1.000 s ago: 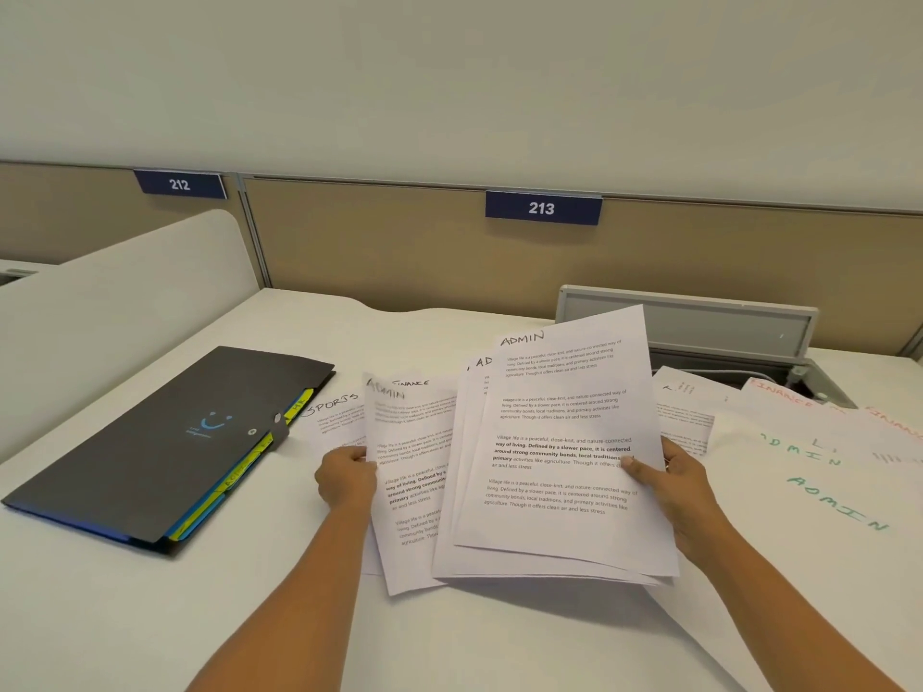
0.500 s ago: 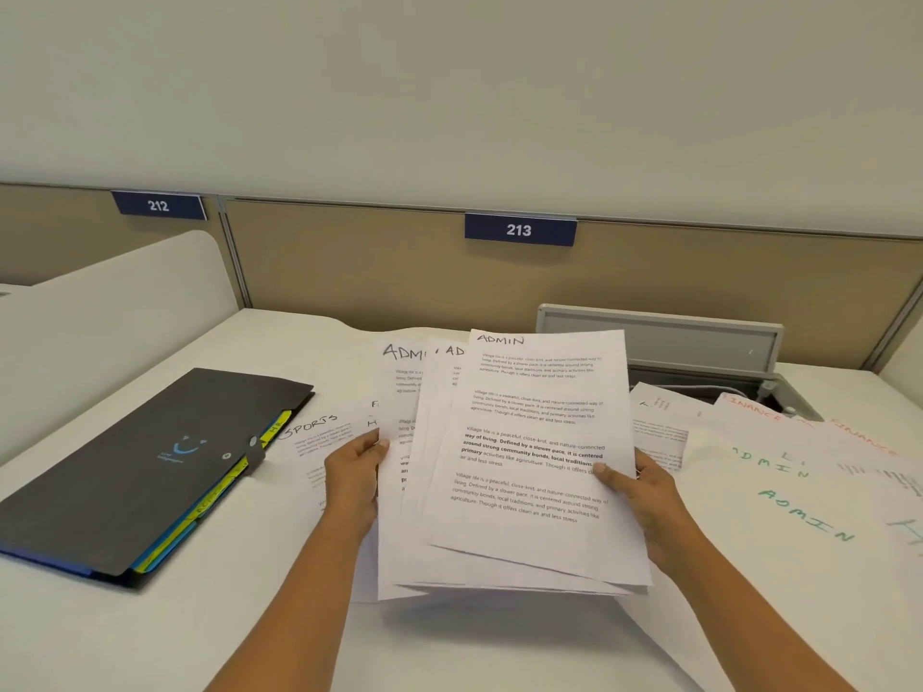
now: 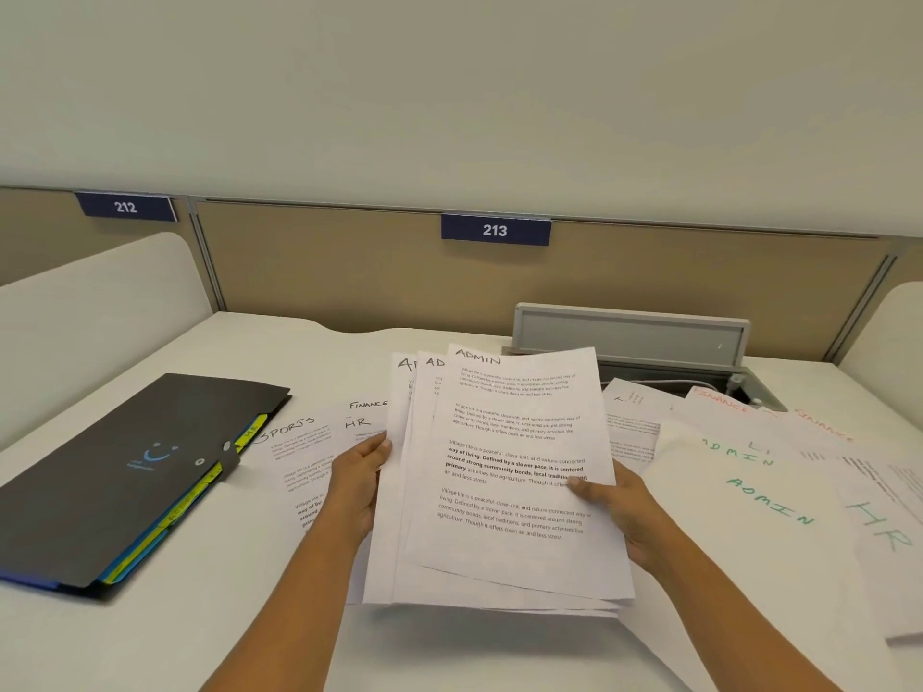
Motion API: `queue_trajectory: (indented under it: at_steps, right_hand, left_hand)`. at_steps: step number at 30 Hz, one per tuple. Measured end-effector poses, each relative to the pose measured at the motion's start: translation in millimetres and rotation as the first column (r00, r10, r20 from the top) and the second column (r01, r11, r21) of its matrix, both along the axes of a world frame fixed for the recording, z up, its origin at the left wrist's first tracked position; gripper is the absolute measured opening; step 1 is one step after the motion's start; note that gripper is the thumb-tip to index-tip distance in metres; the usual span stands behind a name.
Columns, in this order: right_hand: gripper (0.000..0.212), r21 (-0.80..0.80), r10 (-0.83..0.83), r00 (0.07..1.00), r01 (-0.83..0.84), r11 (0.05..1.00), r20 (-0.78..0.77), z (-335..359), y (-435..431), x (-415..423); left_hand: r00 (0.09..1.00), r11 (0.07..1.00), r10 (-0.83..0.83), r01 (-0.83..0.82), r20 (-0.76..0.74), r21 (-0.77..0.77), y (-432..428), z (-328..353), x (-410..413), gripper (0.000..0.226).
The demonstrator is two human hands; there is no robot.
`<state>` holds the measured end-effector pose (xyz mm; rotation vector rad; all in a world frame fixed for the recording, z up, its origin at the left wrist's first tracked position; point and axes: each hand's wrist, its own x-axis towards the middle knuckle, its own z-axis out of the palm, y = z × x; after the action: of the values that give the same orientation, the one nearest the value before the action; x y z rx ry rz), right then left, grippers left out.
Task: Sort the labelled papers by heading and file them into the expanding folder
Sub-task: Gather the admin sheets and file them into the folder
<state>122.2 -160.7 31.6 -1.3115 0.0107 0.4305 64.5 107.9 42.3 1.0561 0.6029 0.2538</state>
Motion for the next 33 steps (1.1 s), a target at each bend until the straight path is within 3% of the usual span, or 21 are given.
queue_trajectory:
  at_steps: [2, 7, 11, 13, 16, 17, 20, 21, 24, 26, 29, 33]
  right_hand:
    - [0.034, 0.019, 0.009, 1.0, -0.009, 1.0, -0.002, 0, -2, -1]
    - [0.033, 0.021, 0.02, 1.0, -0.02, 1.0, 0.016, 3, -3, -3]
    - [0.034, 0.024, 0.056, 0.998, -0.057, 0.998, 0.043, 9, -6, -4]
    - [0.049, 0.022, 0.088, 0.994, -0.09, 0.996, 0.059, 13, -7, -5]
    - [0.088, -0.015, 0.104, 0.989, -0.103, 0.995, 0.109, 16, -7, -6]
    - [0.091, -0.018, 0.105, 0.986, -0.104, 0.994, 0.131, 17, -8, -7]
    - [0.092, -0.022, 0.111, 0.977, -0.109, 0.994, 0.183, 21, -7, -8]
    - [0.092, -0.044, 0.12, 0.973, -0.114, 0.993, 0.198, 21, -6, -8]
    - [0.095, -0.104, 0.146, 0.963, -0.125, 0.987, 0.228, 22, 2, -13]
    - [0.091, -0.098, 0.118, 0.956, -0.095, 0.991, 0.267, 23, 4, -15]
    - [0.078, -0.037, 0.061, 0.936, -0.051, 0.998, 0.348, 30, 2, -16]
    - [0.038, 0.008, 0.038, 0.917, -0.045, 0.999, 0.397, 30, -1, -17]
  left_hand:
    - [0.998, 0.998, -0.062, 0.062, 0.009, -0.016, -1, 2, -3, 0.024]
    - [0.955, 0.95, -0.297, 0.296, -0.003, 0.103, -3, 3, -6, 0.044]
    - [0.95, 0.937, -0.312, 0.301, 0.035, 0.178, -8, 4, -6, 0.026]
    - [0.951, 0.945, -0.299, 0.283, 0.082, 0.167, -9, 5, -6, 0.024]
    - [0.929, 0.936, -0.333, 0.306, 0.159, 0.174, -10, 9, -8, 0.023]
    - [0.914, 0.93, -0.356, 0.327, 0.193, 0.169, -11, 10, -9, 0.025]
    - [0.876, 0.909, -0.414, 0.385, 0.248, 0.158, -9, 13, -10, 0.067]
    - [0.869, 0.901, -0.43, 0.395, 0.247, 0.179, -10, 15, -10, 0.07]
    - [0.86, 0.892, -0.443, 0.393, 0.253, 0.224, -15, 22, -10, 0.05]
    - [0.854, 0.892, -0.438, 0.375, 0.279, 0.253, -17, 29, -8, 0.047]
    - [0.832, 0.886, -0.451, 0.371, 0.325, 0.279, -16, 41, -9, 0.068]
    - [0.802, 0.876, -0.469, 0.368, 0.369, 0.312, -16, 44, -11, 0.062]
